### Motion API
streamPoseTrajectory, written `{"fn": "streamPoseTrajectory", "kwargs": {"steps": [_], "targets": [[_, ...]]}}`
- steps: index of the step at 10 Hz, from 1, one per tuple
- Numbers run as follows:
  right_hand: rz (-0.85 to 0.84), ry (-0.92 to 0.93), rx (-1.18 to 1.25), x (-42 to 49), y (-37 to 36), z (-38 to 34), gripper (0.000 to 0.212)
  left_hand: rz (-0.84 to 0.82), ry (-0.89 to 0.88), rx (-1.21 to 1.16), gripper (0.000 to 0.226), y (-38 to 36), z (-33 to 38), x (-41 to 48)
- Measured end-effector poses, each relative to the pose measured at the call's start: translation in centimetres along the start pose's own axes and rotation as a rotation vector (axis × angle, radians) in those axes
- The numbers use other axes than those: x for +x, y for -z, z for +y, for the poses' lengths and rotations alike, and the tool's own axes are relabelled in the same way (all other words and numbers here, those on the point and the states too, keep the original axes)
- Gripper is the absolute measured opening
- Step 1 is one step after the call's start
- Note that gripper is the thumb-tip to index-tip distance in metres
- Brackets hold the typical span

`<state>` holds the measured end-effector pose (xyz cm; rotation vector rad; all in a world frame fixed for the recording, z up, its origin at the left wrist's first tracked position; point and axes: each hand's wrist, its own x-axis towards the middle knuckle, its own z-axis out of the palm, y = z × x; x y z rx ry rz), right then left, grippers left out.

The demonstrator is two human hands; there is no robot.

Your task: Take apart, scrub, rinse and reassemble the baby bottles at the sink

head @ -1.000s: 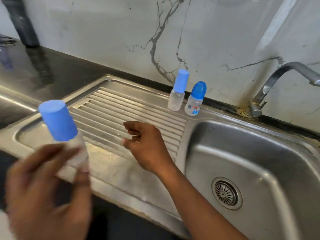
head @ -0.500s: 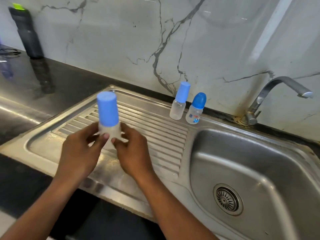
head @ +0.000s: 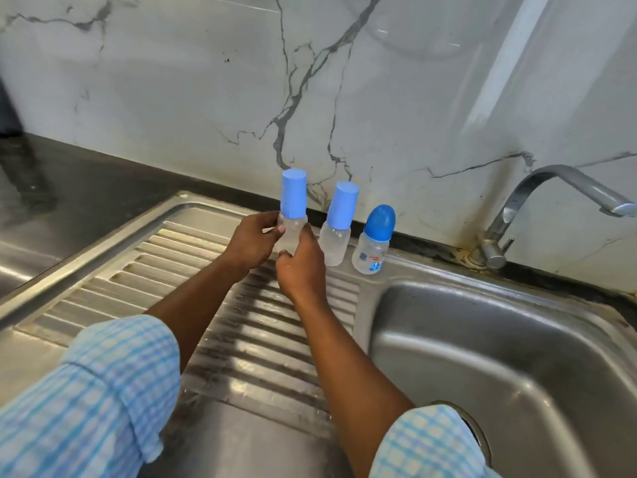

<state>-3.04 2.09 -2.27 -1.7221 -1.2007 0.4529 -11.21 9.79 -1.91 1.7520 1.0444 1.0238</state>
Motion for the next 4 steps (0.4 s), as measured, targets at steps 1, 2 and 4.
{"fn": "streamPoseTrajectory", "kwargs": {"steps": [1, 2, 4], "targets": [[0.023, -0.002, 0.001, 0.6, -0.5, 0.5, 0.057, -0.017, -0.012, 0.020, 0.030, -0.3, -0.5, 0.5], [0.053, -0.029, -0.006, 0.8, -0.8, 0.8, 0.051, -0.036, -0.014, 0.065, 0.032, -0.6, -0.3, 0.7], [0.083, -0.127, -0.054, -0.4, 0.2, -0.2, 0.033, 0.070, 0.118, 0.072, 0.047, -0.9, -0.6, 0.4]]}}
